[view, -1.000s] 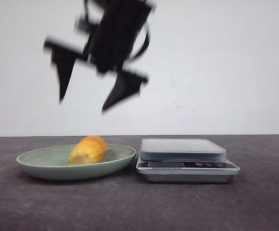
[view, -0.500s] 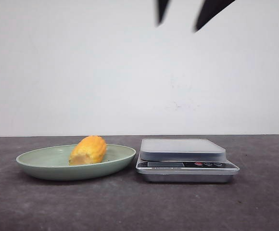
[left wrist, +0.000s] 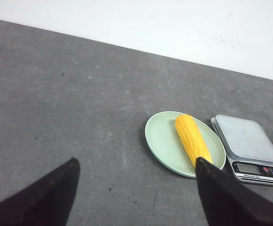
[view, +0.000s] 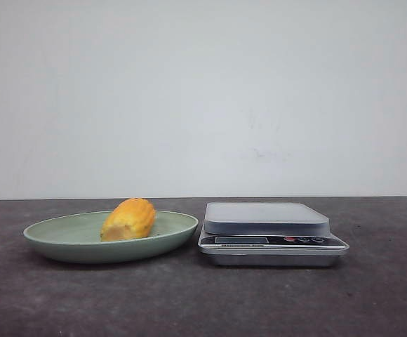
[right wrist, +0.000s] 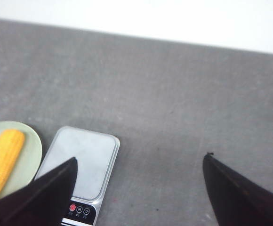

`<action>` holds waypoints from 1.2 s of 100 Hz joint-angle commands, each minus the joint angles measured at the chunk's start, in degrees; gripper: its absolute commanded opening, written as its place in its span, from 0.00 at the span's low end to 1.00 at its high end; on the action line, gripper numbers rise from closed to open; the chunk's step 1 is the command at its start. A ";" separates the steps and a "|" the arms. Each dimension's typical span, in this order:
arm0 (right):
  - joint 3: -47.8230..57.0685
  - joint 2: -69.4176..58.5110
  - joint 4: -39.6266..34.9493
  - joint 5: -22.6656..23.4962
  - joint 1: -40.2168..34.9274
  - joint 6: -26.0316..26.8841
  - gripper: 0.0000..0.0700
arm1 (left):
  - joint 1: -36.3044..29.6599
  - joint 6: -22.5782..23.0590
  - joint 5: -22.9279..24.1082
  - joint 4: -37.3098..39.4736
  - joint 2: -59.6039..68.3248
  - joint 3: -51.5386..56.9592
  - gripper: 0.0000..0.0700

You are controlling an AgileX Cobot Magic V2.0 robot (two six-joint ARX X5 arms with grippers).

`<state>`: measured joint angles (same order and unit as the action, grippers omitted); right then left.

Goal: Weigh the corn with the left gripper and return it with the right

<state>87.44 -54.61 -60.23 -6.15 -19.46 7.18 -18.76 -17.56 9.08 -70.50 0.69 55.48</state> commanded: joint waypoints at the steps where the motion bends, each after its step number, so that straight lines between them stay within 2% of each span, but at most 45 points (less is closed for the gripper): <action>1: -0.66 3.72 -0.33 0.11 -0.17 -0.72 0.77 | -0.04 0.15 0.11 0.63 -0.31 0.66 0.67; 54: -19.06 37.00 -6.05 0.15 -0.15 4.04 0.76 | -0.04 -1.36 -0.13 1.07 -0.31 0.66 0.66; 60: -21.07 38.93 -6.16 0.35 -0.17 4.44 0.68 | -0.04 -1.60 -0.13 1.07 -0.31 0.66 0.59; 66: -22.69 40.11 -6.38 0.31 -0.15 4.61 0.52 | -0.04 -1.57 -0.13 1.07 -0.31 0.66 0.47; 70: -23.39 40.46 -6.54 0.28 -0.15 4.61 0.34 | -0.04 -1.57 -0.13 1.09 -0.31 0.66 0.35; 75: -23.89 40.57 -6.78 0.13 -0.15 4.66 0.02 | -0.04 -1.57 -0.13 1.09 -0.31 0.66 0.16; 76: -23.96 40.57 -6.75 0.13 -0.15 4.63 0.00 | -0.04 -1.55 -0.13 1.09 -0.31 0.66 0.12; 79: -24.11 40.57 -6.69 0.11 -0.15 4.63 0.02 | -0.04 -1.55 -0.11 1.09 -0.31 0.66 0.00; 102: -24.26 40.57 -4.90 0.11 -0.17 4.83 0.01 | -0.04 -1.57 -0.13 2.78 -0.31 0.66 0.01; 120: -24.22 40.57 -6.80 0.13 -0.17 4.79 0.01 | -0.04 -1.49 -0.11 2.32 -0.31 0.70 0.01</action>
<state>62.52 -13.96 -67.13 -6.02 -19.46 11.38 -18.76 -19.07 9.04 -68.69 0.69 55.48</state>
